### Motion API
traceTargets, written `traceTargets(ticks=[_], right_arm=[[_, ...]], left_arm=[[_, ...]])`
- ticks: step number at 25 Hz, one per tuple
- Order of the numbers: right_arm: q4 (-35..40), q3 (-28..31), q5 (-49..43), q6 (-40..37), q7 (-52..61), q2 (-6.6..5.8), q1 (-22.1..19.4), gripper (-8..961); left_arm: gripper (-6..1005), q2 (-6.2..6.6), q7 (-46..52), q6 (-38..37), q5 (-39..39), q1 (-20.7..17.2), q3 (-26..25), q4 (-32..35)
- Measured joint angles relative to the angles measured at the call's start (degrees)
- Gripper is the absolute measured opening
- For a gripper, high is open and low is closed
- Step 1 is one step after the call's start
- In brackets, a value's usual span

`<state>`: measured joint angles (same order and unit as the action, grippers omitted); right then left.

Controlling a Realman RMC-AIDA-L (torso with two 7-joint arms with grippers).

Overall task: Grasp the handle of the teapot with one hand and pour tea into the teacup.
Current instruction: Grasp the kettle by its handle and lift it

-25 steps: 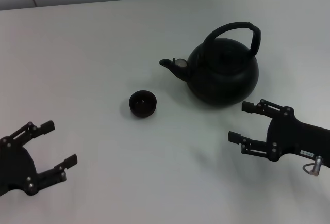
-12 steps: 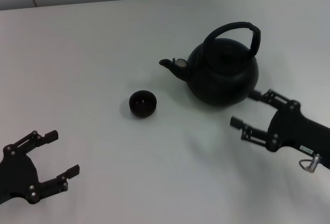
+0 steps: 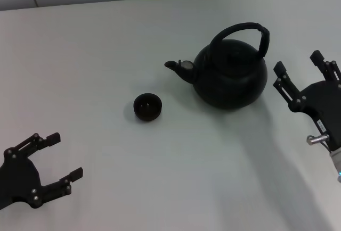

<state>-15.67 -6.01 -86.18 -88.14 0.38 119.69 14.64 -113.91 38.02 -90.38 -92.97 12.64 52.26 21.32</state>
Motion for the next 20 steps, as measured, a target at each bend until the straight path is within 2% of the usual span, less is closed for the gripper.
traceTargets(ticks=[2,6,10,20], right_arm=[[-3.19,2.1,0.82,1.6,-4.49,0.02,0.27,754],[-4.22,2.96,0.9,2.65,-5.59,-0.1,1.1,753],[-3.81,4.48,0.93,4.59,-5.12,-0.23,2.44,751],[0.34,5.3,0.67,12.32,-0.72,-0.33,9.22,746]], left_arm=[[859,-0.16,-0.06,0.04,-0.01,0.13,0.01,0.02],[859,-0.26,-0.14,0.18,0.07,0.23,0.02,0.04],[859,-0.33,-0.23,0.27,0.31,0.24,0.04,-0.1],[859,-0.53,-0.04,0.05,0.42,0.11,-0.25,0.12]])
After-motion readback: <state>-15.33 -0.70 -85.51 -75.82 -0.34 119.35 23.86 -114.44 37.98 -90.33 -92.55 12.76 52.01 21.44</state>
